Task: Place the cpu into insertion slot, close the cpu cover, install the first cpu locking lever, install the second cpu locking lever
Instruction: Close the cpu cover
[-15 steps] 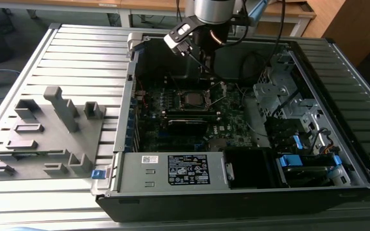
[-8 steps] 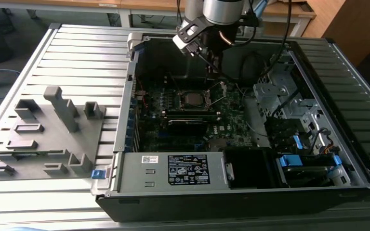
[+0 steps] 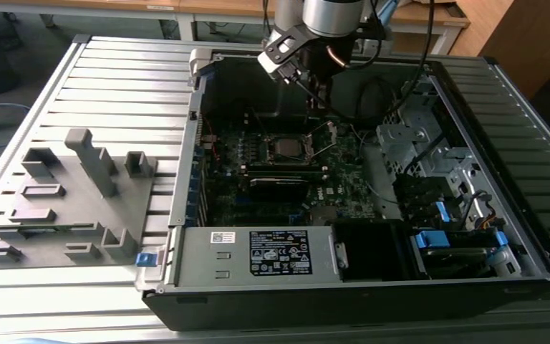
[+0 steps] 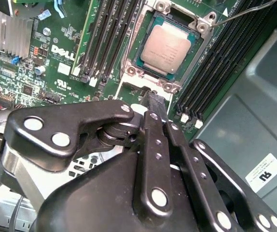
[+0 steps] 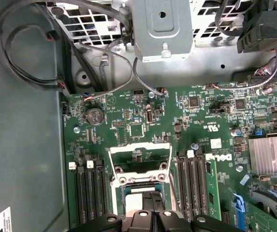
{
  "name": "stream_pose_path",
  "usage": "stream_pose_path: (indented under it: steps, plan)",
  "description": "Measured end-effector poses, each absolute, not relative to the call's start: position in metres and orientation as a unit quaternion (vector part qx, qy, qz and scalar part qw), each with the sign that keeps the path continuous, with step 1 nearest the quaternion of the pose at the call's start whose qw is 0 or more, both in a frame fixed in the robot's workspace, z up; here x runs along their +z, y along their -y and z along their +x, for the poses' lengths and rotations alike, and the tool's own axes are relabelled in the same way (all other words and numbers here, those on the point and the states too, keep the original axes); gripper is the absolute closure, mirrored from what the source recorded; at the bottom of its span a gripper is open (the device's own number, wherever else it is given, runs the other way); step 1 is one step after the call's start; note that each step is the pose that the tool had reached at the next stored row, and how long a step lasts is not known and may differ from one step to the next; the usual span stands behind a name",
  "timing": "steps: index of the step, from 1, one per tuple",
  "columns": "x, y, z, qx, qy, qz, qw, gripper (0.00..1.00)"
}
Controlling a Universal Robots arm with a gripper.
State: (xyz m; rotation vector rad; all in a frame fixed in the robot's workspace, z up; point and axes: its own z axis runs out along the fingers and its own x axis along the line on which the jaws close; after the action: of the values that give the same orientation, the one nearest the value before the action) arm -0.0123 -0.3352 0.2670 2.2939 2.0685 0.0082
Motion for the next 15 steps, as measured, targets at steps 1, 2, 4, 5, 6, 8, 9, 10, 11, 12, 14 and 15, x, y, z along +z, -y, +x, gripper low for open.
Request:
stream_pose_path:
  steps: [1,2,4,5,6,8,9,10,11,12,14,15]
  plan:
    - [0.267,0.335,-0.012,0.003,-0.669,0.742,0.026,0.89]
    - [0.268,0.335,-0.012,0.003,-0.669,0.742,0.026,0.89]
    - [0.268,0.335,-0.012,0.003,-0.669,0.742,0.026,0.89]
    - [0.268,0.335,-0.012,0.003,-0.669,0.742,0.026,0.89]
    - [0.268,0.335,-0.012,0.003,-0.670,0.742,0.026,0.89]
    - [0.268,0.335,-0.009,0.003,-0.669,0.742,0.026,0.89]
    - [0.268,0.335,-0.007,0.003,-0.669,0.742,0.026,0.89]
    - [0.268,0.335,-0.004,0.003,-0.669,0.742,0.026,0.89]
    - [0.268,0.335,-0.001,0.003,-0.669,0.742,0.026,0.89]
    - [0.268,0.335,0.002,0.003,-0.669,0.742,0.026,0.89]
    - [0.268,0.335,0.009,0.003,-0.669,0.742,0.026,0.89]
    - [0.267,0.335,0.012,0.003,-0.669,0.742,0.026,0.89]
